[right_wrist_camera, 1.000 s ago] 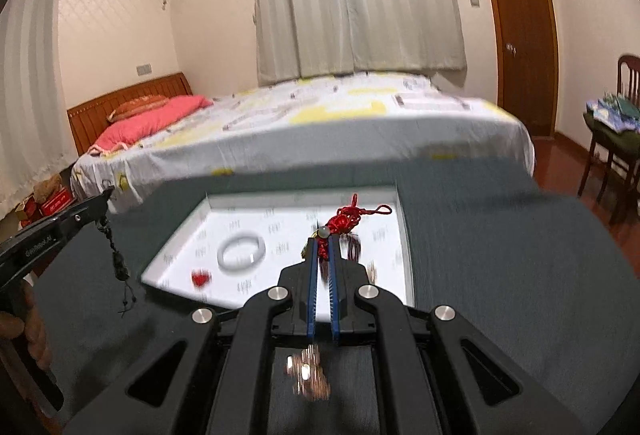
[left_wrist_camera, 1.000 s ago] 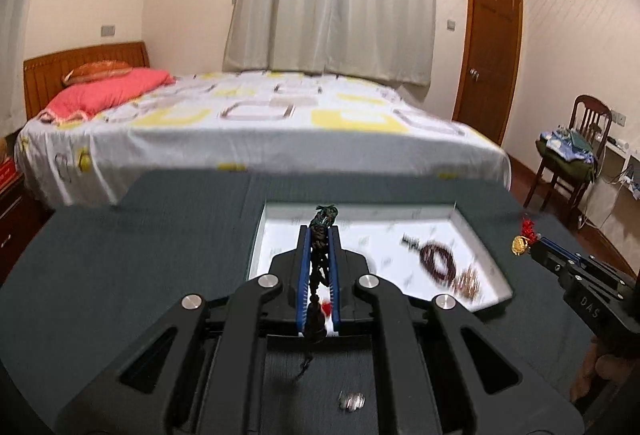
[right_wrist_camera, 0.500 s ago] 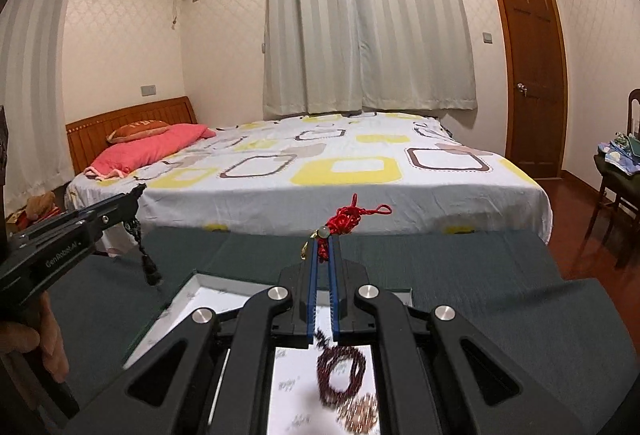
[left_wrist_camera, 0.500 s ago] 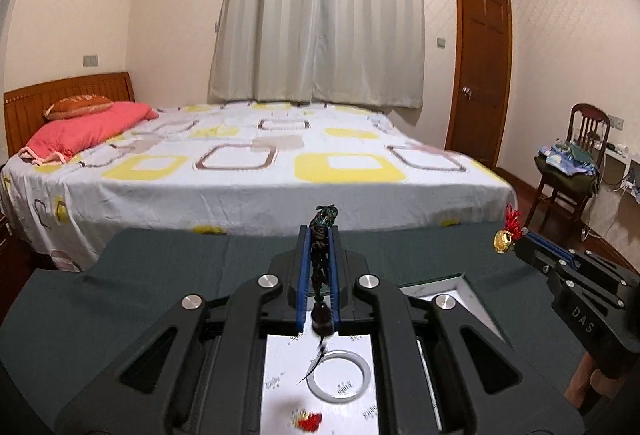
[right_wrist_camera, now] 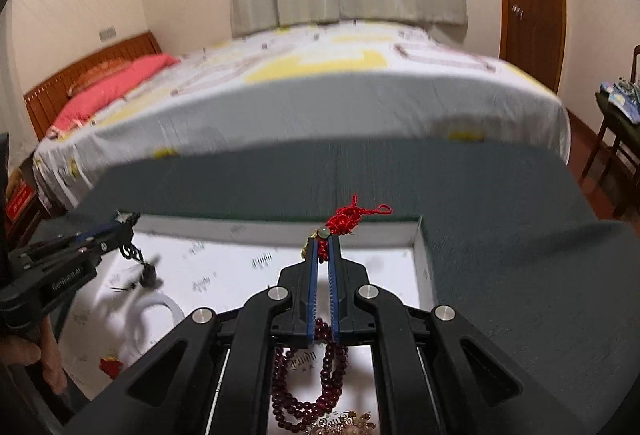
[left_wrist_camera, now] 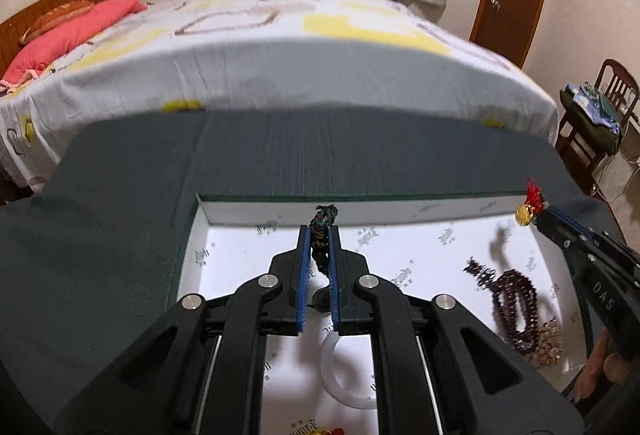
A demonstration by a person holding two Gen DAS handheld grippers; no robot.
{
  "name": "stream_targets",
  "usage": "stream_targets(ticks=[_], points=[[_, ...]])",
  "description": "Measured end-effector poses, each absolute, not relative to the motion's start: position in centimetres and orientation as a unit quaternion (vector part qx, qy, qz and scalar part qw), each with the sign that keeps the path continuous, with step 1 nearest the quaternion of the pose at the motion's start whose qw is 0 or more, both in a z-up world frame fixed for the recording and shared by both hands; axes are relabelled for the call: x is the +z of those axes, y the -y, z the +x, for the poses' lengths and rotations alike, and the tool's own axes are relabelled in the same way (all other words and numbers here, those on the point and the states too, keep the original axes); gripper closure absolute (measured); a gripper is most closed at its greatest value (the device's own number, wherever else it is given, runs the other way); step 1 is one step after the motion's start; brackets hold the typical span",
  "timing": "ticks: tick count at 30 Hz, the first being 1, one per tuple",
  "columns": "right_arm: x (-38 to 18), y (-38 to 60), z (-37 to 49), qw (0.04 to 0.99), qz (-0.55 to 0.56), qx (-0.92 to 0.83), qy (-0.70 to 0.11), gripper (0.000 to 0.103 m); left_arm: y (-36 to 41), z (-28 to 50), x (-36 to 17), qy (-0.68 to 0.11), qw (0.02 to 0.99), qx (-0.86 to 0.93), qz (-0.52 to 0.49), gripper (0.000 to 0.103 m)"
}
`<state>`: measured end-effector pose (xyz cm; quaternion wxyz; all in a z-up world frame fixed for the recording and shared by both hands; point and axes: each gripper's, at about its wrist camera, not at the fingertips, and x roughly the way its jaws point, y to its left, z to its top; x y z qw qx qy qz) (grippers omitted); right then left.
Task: Organize jewelry
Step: 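Carry the red knot and black pendant into the box and open both tools, then withdraw both open tools from the box back over the table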
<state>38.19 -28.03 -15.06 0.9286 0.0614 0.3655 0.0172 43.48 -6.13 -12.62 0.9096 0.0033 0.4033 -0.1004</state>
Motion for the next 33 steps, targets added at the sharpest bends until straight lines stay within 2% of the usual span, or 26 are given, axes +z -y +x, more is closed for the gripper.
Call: stream_targets(ticks=[6,8,11,12,14,15,16,18,19,24,27,33], points=[[-15.8,27.5,38.9,0.917,0.045,0.012,-0.396,0.097,6.2,43.9,-14.0,-0.426,0.899,-0.096,0.02,0.091],[-16.1,27.6,39.2,0.913,0.043,0.009,-0.406,0.097,6.0,44.0,-14.2,-0.428,0.899,-0.093,0.017,0.08],[-16.3,27.8,39.5,0.908,0.045,0.011,-0.416,0.096,5.7,44.1,-14.4,-0.431,0.897,-0.095,0.01,0.057],[-16.4,27.8,39.5,0.907,0.046,0.01,-0.418,0.094,5.7,44.1,-14.4,-0.431,0.897,-0.098,0.008,0.047],[-16.3,27.8,39.7,0.907,0.046,0.01,-0.418,0.082,5.6,44.1,-14.2,-0.428,0.898,-0.098,0.004,0.04],[-16.2,27.8,39.7,0.908,0.046,0.009,-0.417,0.067,5.6,44.1,-14.1,-0.428,0.898,-0.098,0.003,0.037],[-16.1,27.8,39.7,0.91,0.045,0.008,-0.412,0.057,5.5,44.1,-14.2,-0.43,0.898,-0.098,0.001,0.034],[-15.8,27.8,39.5,0.914,0.039,0.004,-0.403,0.051,5.5,44.1,-14.2,-0.43,0.897,-0.1,-0.001,0.032],[-15.8,27.7,39.6,0.915,0.039,0.005,-0.402,0.047,5.4,44.1,-14.1,-0.427,0.899,-0.101,-0.001,0.028],[-14.5,27.7,38.2,0.93,0.03,-0.004,-0.366,0.032,5.2,42.9,-12.8,-0.385,0.918,-0.091,-0.003,0.013],[-13.1,27.6,36.2,0.942,0.028,0.0,-0.334,0.026,5.1,41.4,-11.5,-0.355,0.93,-0.092,-0.009,0.013],[-10.8,27.5,30.6,0.963,0.034,-0.007,-0.268,0.025,4.5,36.2,-8.9,-0.284,0.956,-0.068,-0.005,0.013]])
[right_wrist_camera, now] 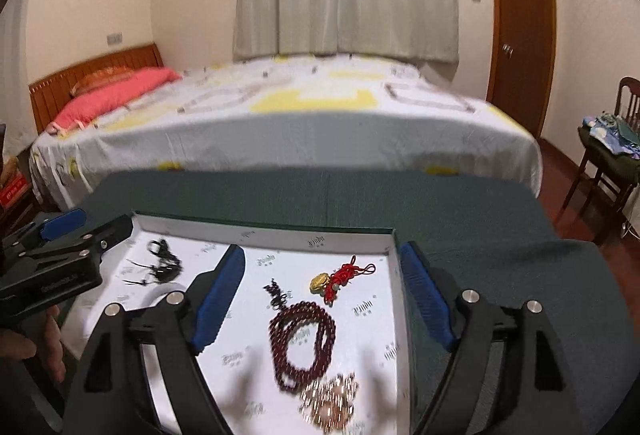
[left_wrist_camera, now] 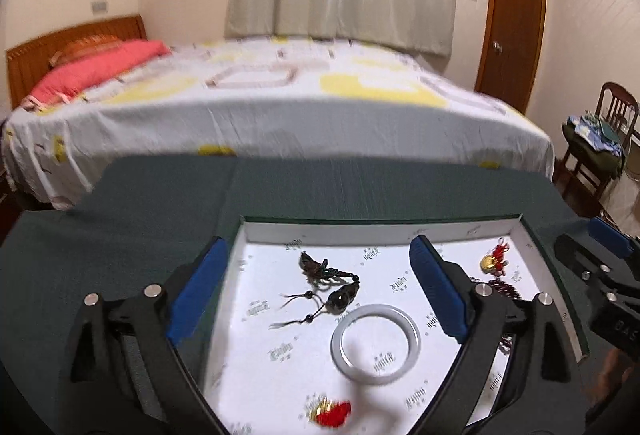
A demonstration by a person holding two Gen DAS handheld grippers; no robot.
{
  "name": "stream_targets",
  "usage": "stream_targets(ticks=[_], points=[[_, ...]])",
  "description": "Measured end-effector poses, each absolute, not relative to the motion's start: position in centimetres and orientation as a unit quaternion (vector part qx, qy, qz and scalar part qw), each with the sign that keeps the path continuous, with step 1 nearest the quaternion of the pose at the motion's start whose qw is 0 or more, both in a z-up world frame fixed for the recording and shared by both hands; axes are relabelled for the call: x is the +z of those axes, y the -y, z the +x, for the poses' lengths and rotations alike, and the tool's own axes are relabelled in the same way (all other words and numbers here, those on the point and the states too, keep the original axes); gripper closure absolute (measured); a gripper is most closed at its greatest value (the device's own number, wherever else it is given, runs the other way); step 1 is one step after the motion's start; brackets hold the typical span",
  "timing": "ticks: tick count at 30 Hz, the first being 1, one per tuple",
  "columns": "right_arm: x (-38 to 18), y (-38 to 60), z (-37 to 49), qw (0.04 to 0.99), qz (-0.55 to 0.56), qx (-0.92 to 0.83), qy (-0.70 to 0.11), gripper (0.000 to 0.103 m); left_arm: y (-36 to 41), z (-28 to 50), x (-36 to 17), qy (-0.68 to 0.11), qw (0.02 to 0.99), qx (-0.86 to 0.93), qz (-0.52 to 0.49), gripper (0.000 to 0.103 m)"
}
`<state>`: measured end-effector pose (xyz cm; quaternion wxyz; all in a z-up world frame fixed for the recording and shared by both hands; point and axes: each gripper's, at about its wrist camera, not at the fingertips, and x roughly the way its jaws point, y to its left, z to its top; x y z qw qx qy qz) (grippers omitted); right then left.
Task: Organize jewelry
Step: 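Withdraw both open tools from the box back over the table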
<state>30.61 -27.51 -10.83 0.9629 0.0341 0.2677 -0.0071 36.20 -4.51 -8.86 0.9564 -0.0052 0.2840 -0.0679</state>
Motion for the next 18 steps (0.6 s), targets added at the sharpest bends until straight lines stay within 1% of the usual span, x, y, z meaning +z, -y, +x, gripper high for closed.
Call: stream_targets(ticks=[5,10,18], points=[[-10.5,27.2,26.1,0.968,0.044,-0.002,-0.247,0.025,4.2,31.7,-8.0,-0.258,0.965,-0.055,-0.002,0.013],[-11.3,26.2,22.4,0.966,0.042,0.0,-0.256,0.025,3.8,27.0,-8.2,-0.254,0.966,-0.044,0.0,0.013],[-14.5,25.4,20.2,0.948,0.052,0.002,-0.313,0.026,2.8,22.2,-10.1,-0.287,0.957,-0.035,-0.003,0.013]])
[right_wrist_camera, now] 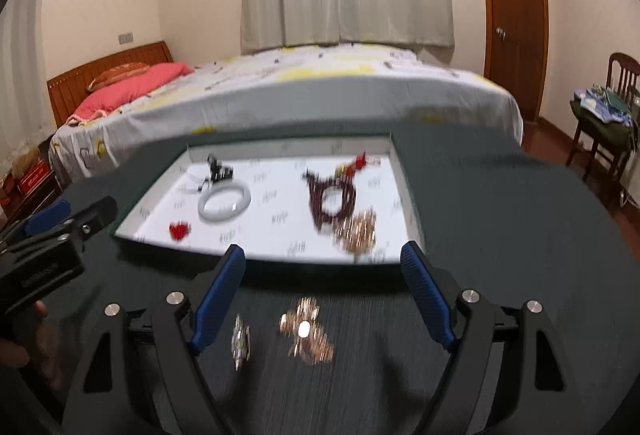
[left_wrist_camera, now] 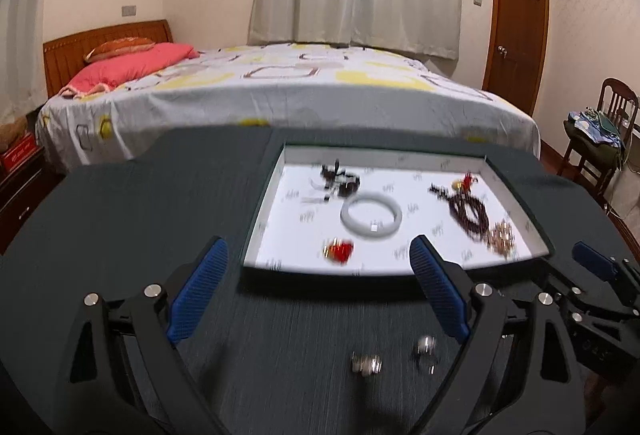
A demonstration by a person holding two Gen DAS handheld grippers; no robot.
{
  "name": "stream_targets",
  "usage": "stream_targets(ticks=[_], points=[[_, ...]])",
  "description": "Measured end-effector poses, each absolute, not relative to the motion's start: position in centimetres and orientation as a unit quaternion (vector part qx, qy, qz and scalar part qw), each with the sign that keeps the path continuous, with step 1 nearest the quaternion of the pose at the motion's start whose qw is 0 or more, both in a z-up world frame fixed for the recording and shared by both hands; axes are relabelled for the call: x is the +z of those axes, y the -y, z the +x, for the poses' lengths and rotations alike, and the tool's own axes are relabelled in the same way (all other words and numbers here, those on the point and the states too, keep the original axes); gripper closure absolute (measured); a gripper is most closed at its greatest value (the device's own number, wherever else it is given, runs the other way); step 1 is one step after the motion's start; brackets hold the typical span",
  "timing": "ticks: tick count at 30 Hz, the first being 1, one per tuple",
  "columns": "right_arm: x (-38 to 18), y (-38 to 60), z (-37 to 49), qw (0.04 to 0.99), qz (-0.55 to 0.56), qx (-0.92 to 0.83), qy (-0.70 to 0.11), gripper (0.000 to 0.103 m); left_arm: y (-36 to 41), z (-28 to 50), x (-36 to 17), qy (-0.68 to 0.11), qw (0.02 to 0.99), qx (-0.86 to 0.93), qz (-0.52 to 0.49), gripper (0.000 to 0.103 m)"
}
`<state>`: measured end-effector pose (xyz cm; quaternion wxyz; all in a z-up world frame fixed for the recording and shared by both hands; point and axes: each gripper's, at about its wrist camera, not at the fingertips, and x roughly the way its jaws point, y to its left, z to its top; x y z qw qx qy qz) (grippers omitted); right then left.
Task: Organize jewelry
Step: 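Withdraw both open tools from the box back over the table, then grasp the gold chain with the right tool while the left tool grasps the silver flower brooch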
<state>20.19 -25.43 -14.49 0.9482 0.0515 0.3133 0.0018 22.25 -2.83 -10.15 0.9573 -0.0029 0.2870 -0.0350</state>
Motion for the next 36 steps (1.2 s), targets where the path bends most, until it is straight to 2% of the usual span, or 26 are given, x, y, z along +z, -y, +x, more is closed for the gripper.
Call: stream_targets(ticks=[8,10,17,23,24,25,28,36], points=[[-16.9,24.8,20.1,0.93,0.047,-0.002,-0.364,0.026,1.9,20.1,-12.6,-0.322,0.946,-0.028,-0.004,0.013],[-17.5,24.7,20.3,0.925,0.045,-0.003,-0.377,0.033,1.8,19.9,-13.1,-0.327,0.944,-0.028,-0.002,0.013],[-18.7,24.3,21.4,0.909,0.038,0.001,-0.414,0.039,1.7,19.9,-14.4,-0.346,0.938,-0.032,-0.006,0.013],[-19.1,24.2,21.8,0.903,0.029,-0.004,-0.429,0.056,1.9,19.8,-14.6,-0.349,0.936,-0.036,-0.002,0.013],[-19.1,24.2,21.7,0.904,0.03,0.0,-0.427,0.067,1.9,19.8,-14.6,-0.35,0.936,-0.037,-0.002,0.013],[-19.1,24.2,21.7,0.904,0.03,0.002,-0.427,0.073,2.0,19.9,-14.7,-0.351,0.936,-0.037,-0.002,0.013],[-19.0,24.1,21.6,0.904,0.033,0.015,-0.427,0.086,2.1,19.9,-14.7,-0.355,0.934,-0.04,-0.004,0.013],[-18.5,25.4,20.9,0.909,0.055,0.02,-0.412,0.091,3.6,19.6,-15.0,-0.363,0.93,-0.06,0.014,0.013]])
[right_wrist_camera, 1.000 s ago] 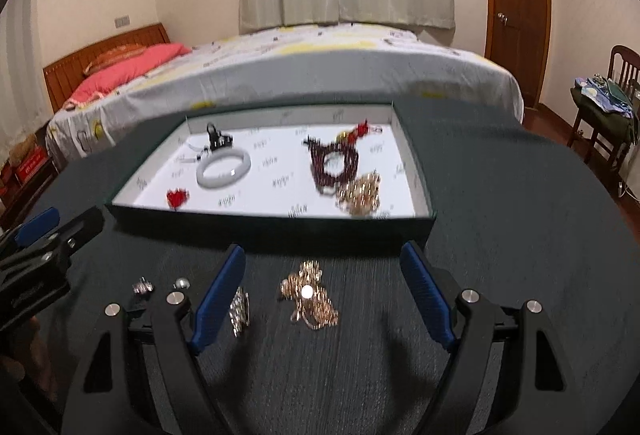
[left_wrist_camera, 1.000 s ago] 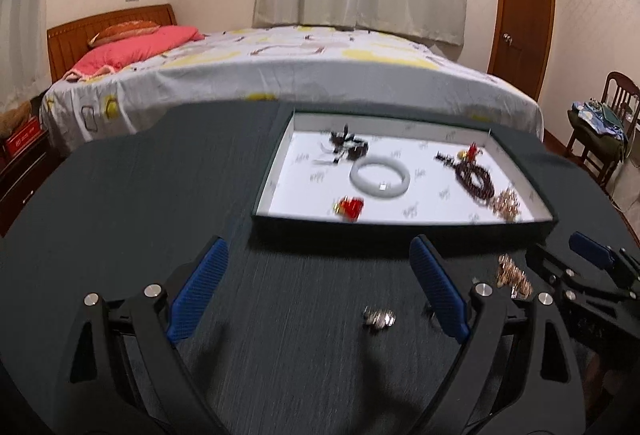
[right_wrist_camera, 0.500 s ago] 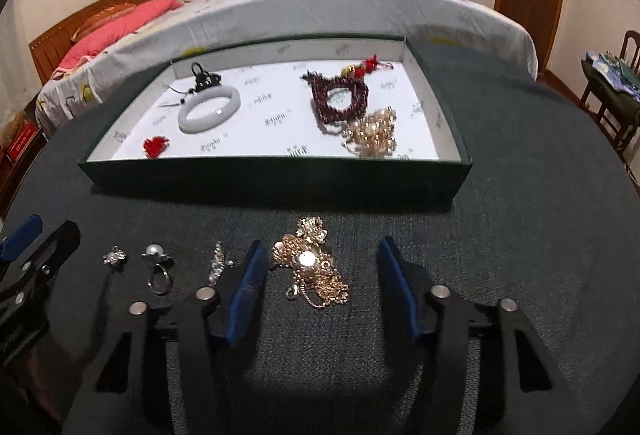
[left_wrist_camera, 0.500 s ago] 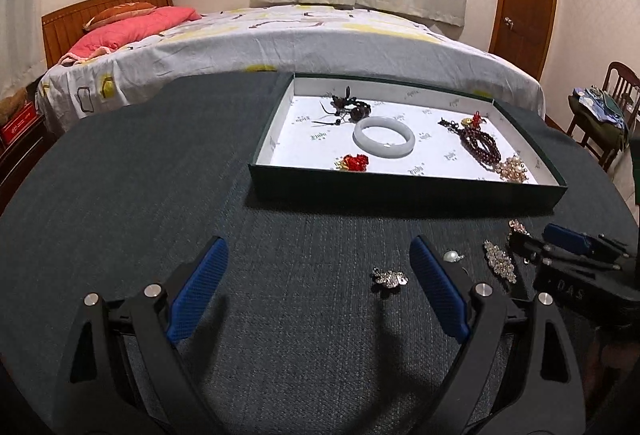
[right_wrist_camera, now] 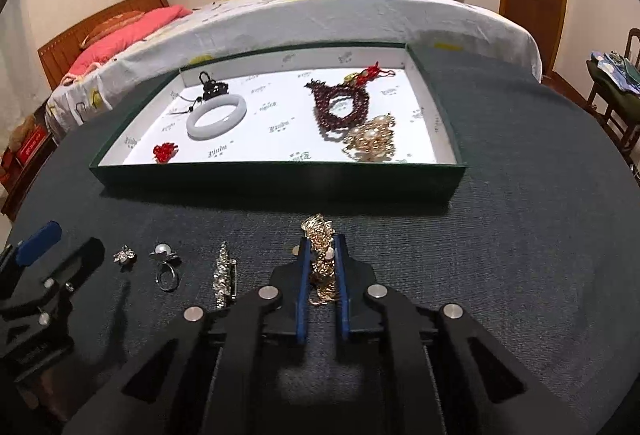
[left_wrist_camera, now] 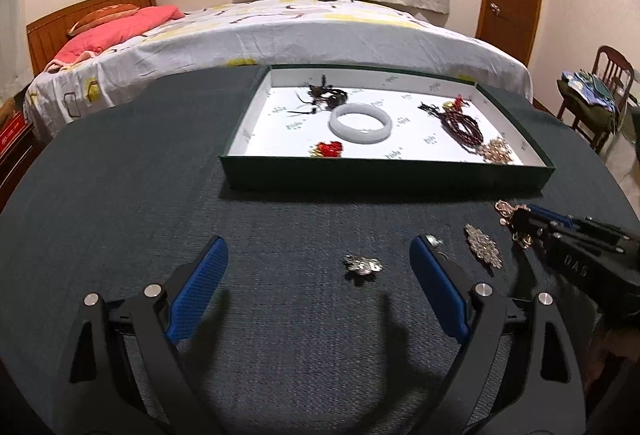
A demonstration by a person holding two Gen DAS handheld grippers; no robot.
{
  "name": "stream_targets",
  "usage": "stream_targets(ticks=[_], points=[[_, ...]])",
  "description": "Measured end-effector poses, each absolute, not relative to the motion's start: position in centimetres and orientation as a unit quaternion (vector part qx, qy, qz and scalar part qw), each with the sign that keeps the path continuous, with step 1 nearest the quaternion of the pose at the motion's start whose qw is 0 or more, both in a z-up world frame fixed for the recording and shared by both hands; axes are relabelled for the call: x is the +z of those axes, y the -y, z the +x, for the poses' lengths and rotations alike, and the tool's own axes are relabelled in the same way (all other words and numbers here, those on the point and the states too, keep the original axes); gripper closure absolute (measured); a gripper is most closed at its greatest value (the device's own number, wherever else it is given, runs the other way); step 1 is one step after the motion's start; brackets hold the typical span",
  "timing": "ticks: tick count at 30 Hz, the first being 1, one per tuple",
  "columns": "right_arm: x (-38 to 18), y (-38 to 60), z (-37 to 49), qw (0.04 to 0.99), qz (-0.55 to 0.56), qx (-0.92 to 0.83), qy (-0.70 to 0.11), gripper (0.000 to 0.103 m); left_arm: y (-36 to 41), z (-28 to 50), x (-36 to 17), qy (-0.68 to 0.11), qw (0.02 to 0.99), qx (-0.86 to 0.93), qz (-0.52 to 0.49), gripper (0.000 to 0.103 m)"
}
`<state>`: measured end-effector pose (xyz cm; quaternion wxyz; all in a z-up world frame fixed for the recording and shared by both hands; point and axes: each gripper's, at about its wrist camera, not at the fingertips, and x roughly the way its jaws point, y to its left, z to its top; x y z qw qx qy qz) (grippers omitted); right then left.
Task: Organize jewelry
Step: 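Grasp the gold chain with the right tool while the left tool grasps the silver flower brooch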
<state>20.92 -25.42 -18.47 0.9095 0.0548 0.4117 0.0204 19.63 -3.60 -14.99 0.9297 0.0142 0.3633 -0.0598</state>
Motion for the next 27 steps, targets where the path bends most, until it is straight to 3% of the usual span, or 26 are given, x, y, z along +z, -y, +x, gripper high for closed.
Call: stream_targets(ticks=[4,11,20,27], points=[[-18.4,26.1,20.5,0.91,0.063,0.024,-0.409,0.091,4.0,20.0,-15.4,-0.376,0.924,-0.066,0.012,0.015],[-18.2,27.3,19.7,0.912,0.082,0.031,-0.401,0.091,4.3,20.9,-16.4,-0.411,0.908,-0.077,0.002,0.04],[-18.3,28.0,19.3,0.912,0.094,0.035,-0.398,0.091,4.8,21.3,-16.9,-0.426,0.9,-0.091,0.001,0.057],[-18.3,27.8,19.3,0.913,0.094,0.035,-0.395,0.091,4.6,21.4,-16.8,-0.425,0.899,-0.1,-0.004,0.078]])
